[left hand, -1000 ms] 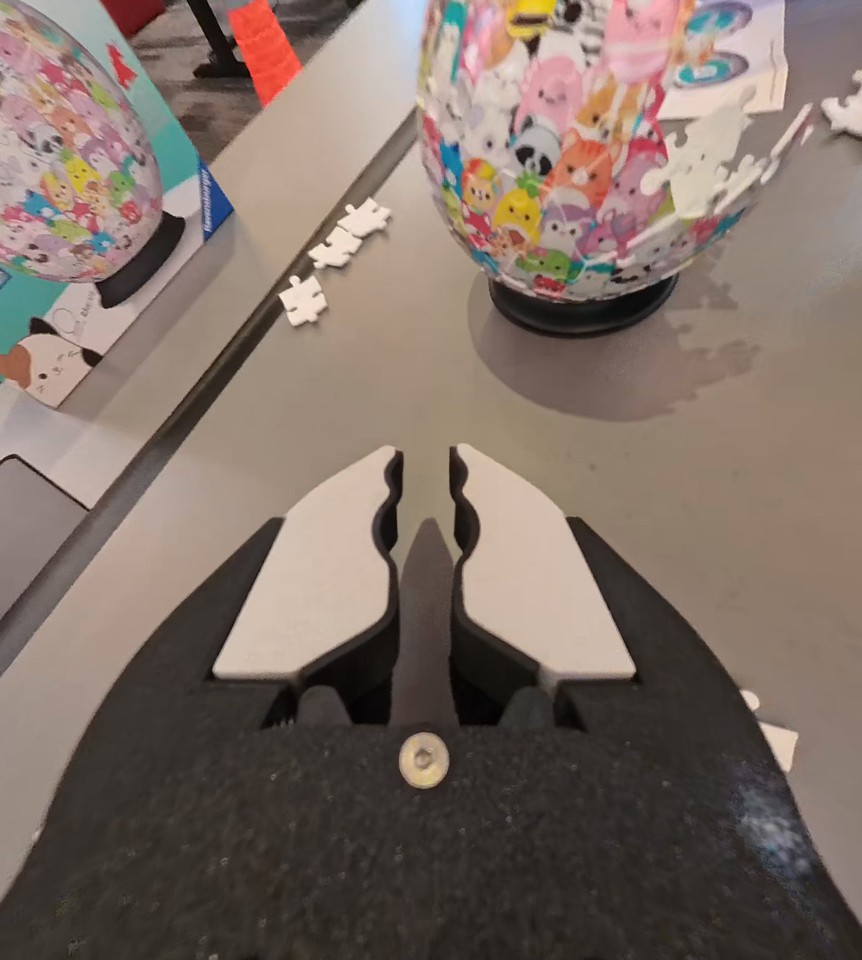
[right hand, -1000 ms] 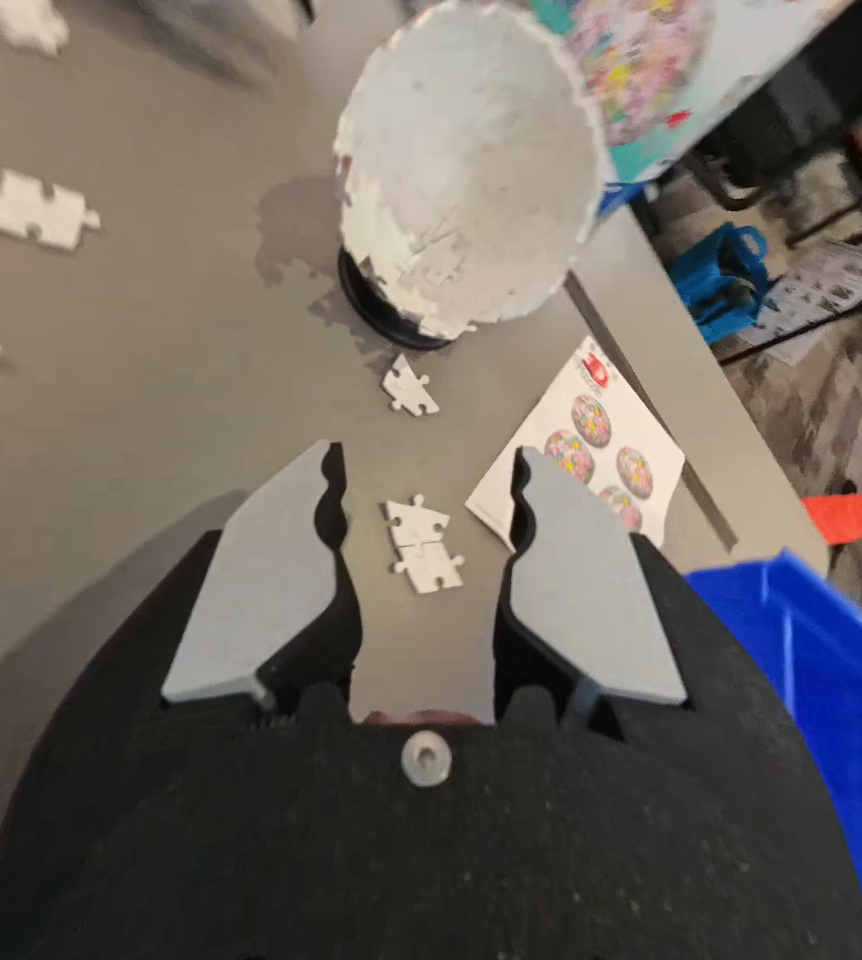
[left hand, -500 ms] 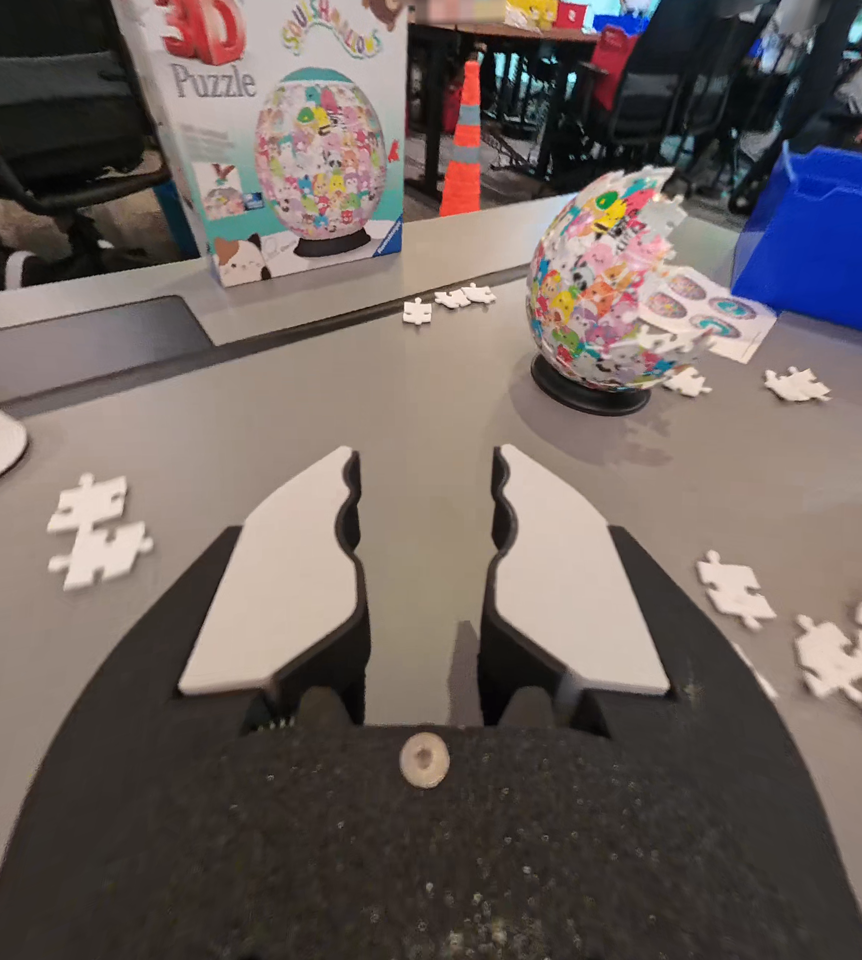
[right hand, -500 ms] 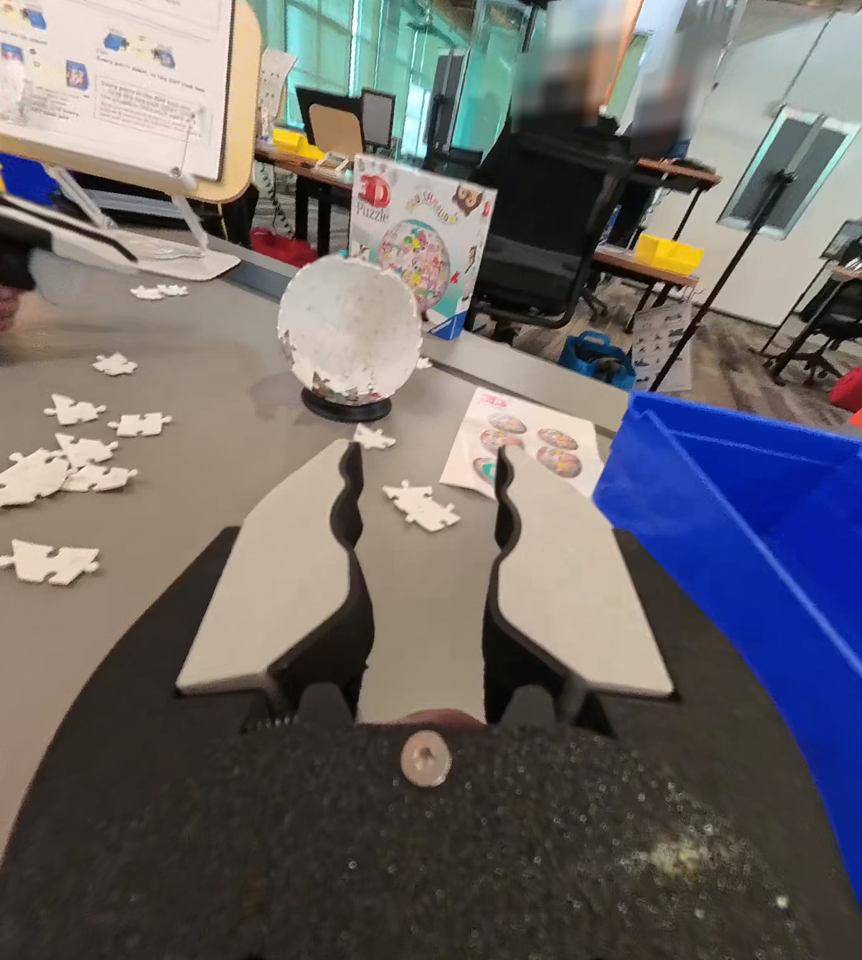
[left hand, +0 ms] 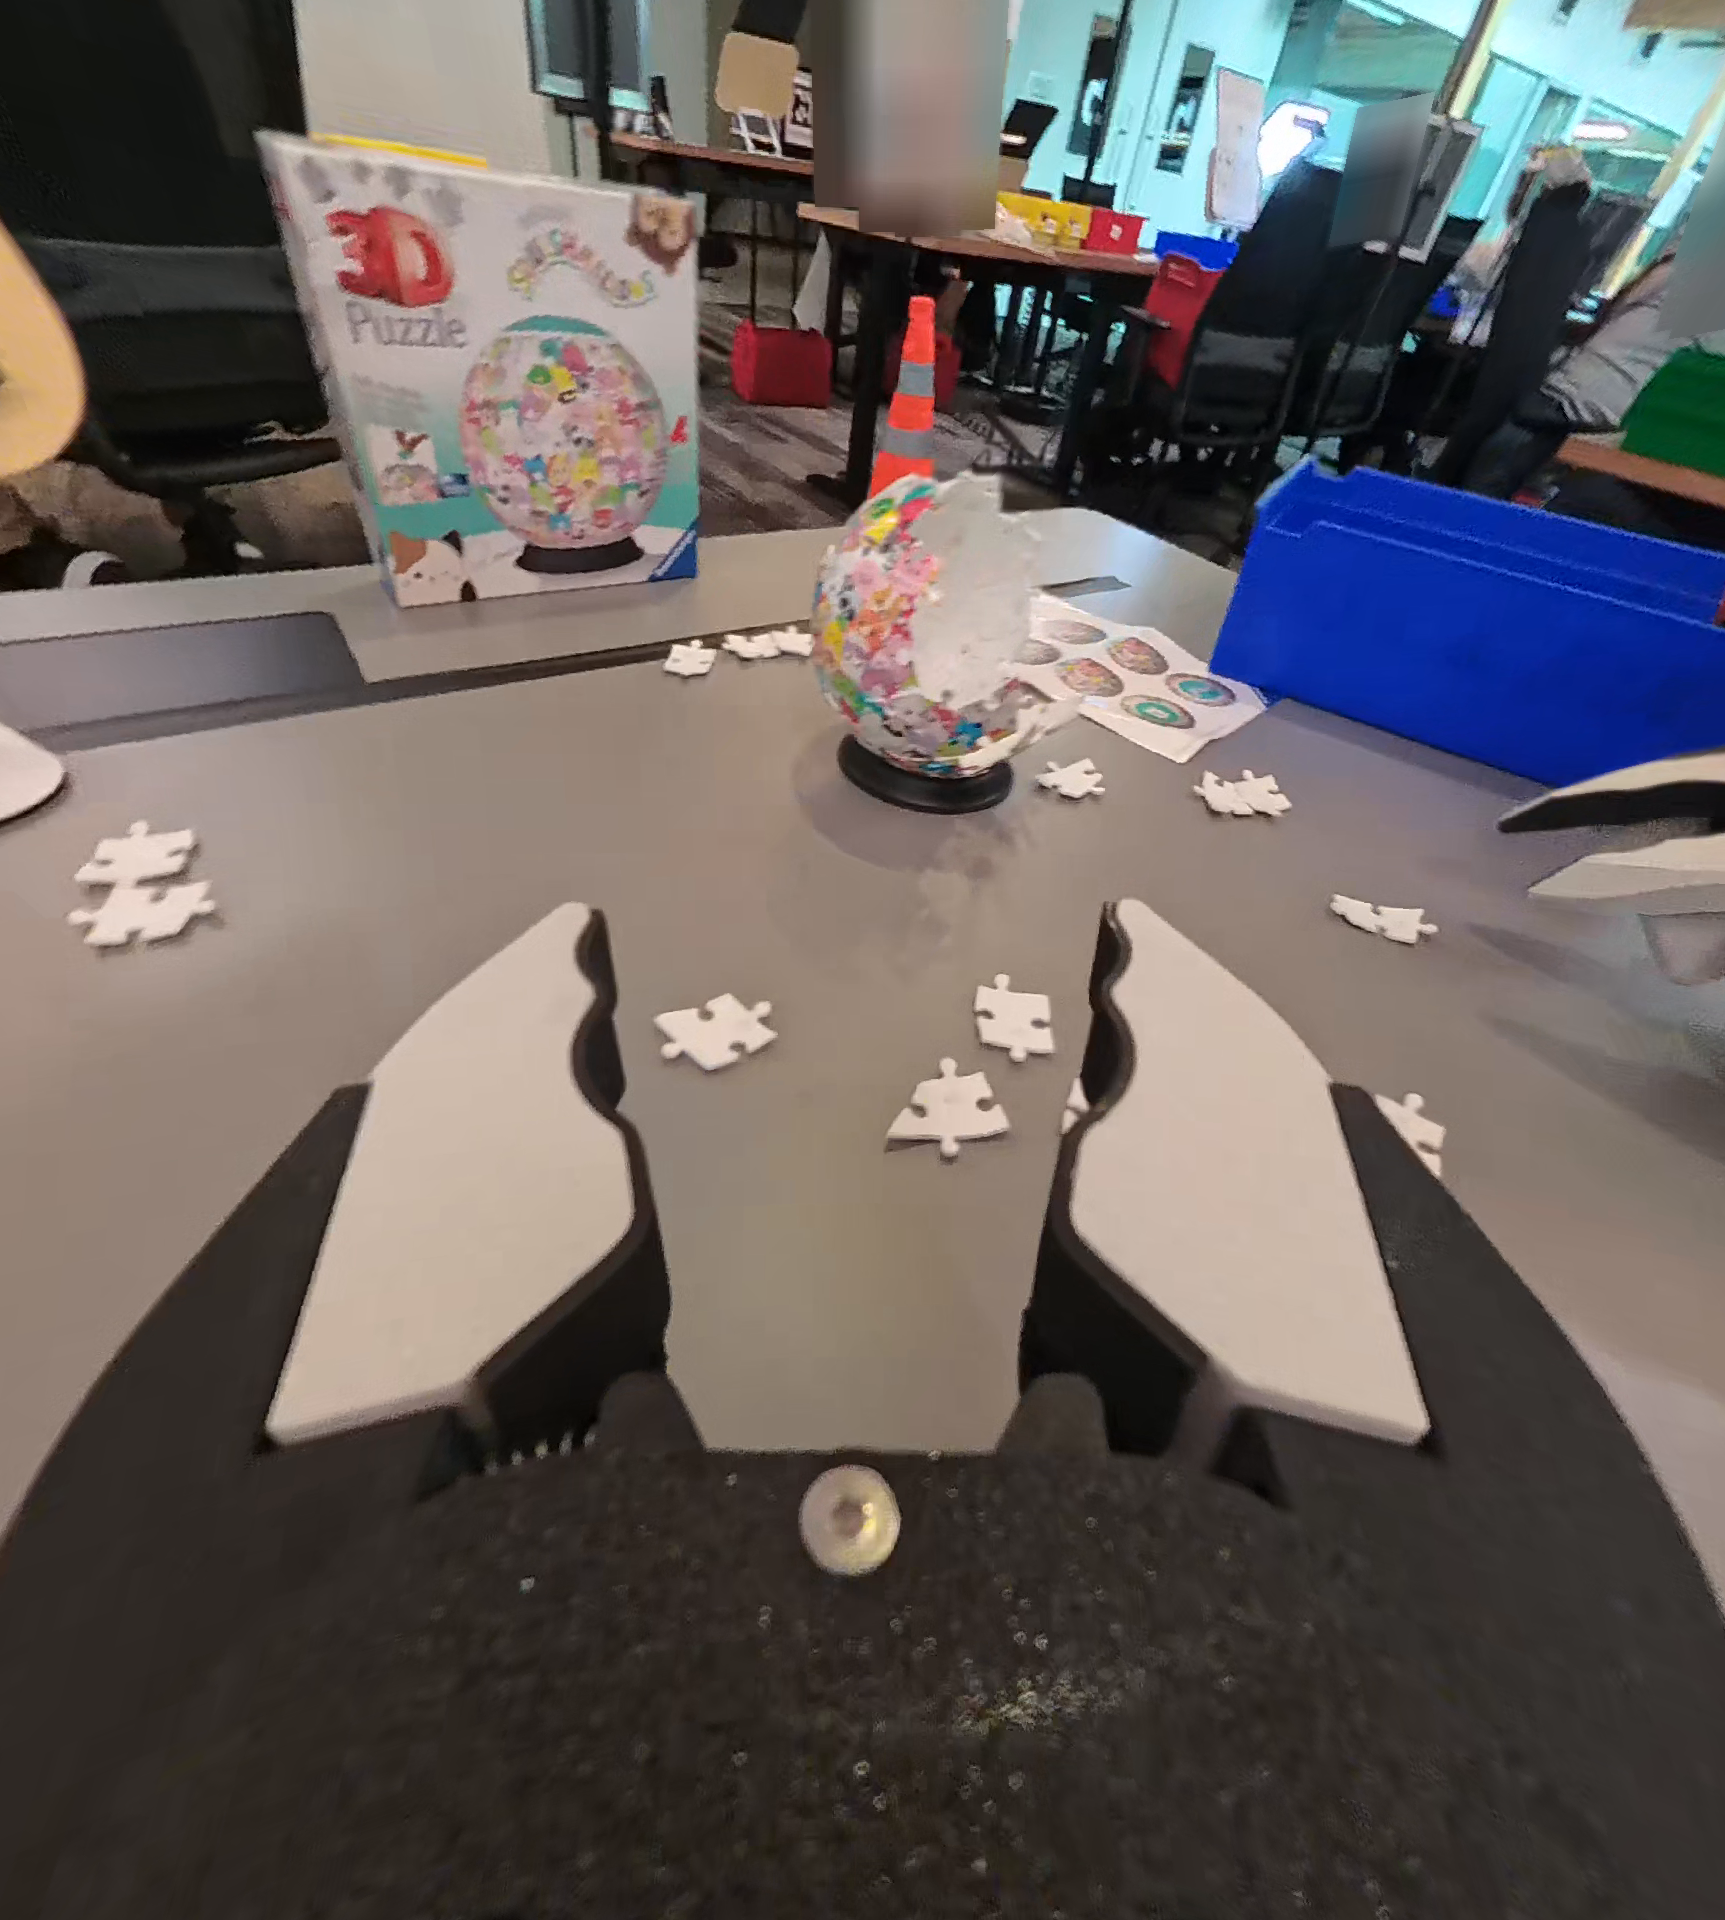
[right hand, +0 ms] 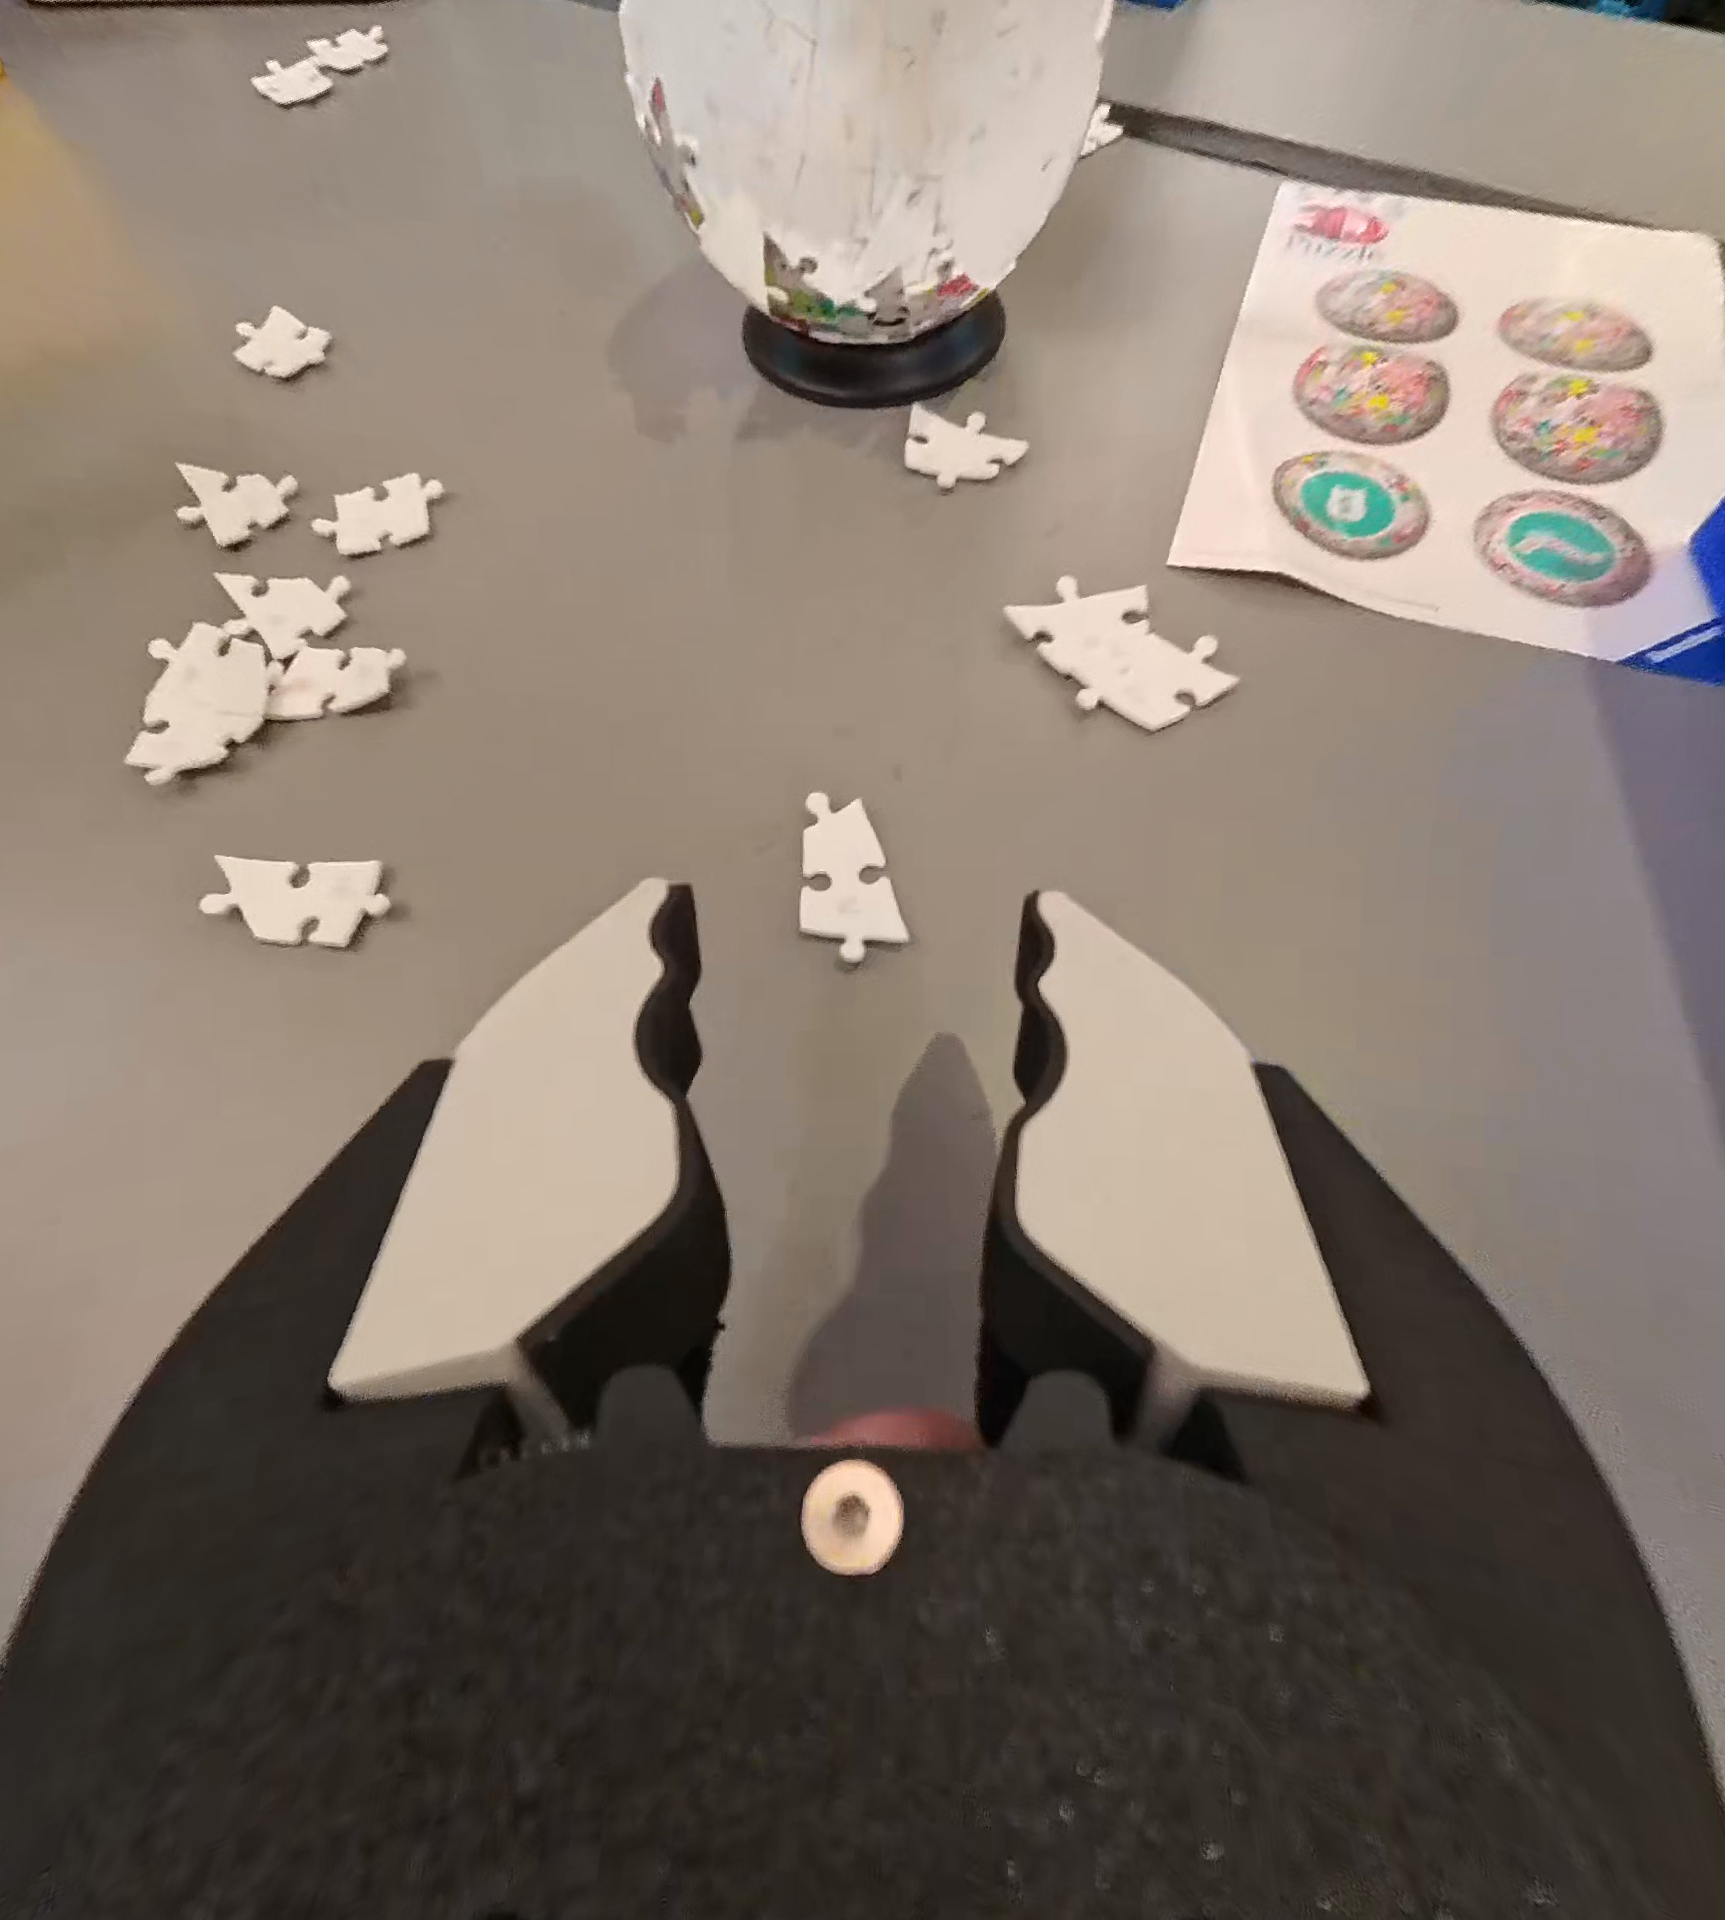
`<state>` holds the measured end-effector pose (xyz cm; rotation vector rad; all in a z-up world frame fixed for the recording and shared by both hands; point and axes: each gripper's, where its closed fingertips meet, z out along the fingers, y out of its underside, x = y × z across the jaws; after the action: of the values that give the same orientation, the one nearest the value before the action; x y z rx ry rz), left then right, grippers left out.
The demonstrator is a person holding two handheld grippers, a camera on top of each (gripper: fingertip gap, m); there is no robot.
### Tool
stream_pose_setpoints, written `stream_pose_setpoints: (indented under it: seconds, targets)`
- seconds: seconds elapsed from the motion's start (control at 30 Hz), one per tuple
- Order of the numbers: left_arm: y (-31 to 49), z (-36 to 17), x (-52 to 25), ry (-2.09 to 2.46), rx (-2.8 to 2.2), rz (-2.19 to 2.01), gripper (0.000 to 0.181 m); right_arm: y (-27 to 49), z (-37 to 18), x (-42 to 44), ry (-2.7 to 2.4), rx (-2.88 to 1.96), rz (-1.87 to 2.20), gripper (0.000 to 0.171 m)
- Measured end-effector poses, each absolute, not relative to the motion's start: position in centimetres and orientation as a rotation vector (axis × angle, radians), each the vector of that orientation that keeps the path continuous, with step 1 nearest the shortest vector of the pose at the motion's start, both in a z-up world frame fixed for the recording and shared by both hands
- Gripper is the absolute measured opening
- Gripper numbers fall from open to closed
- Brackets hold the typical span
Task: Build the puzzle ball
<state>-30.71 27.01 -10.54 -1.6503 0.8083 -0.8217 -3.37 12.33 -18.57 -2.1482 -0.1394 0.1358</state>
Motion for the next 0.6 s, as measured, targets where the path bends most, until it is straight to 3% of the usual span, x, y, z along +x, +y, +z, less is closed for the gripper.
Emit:
stream_pose_setpoints:
  seconds: [0.2, 0.3, 0.6]
  targets:
    - [25.2, -11.6, -28.9, 0.890, -1.733, -0.922, 0.072, 13.0, -18.7, -2.4, -0.200, -2.117, -0.073, 0.066]
    - [24.6, -11.9, -28.6, 0.933, -1.739, -0.936, 0.066, 14.3, -18.1, -4.0, -0.173, -2.102, 0.017, 0.069]
    - [24.6, -13.6, -28.1, 1.034, -1.759, -0.810, 0.064, 29.3, -11.8, -6.7, -0.546, -2.010, 0.091, 0.047]
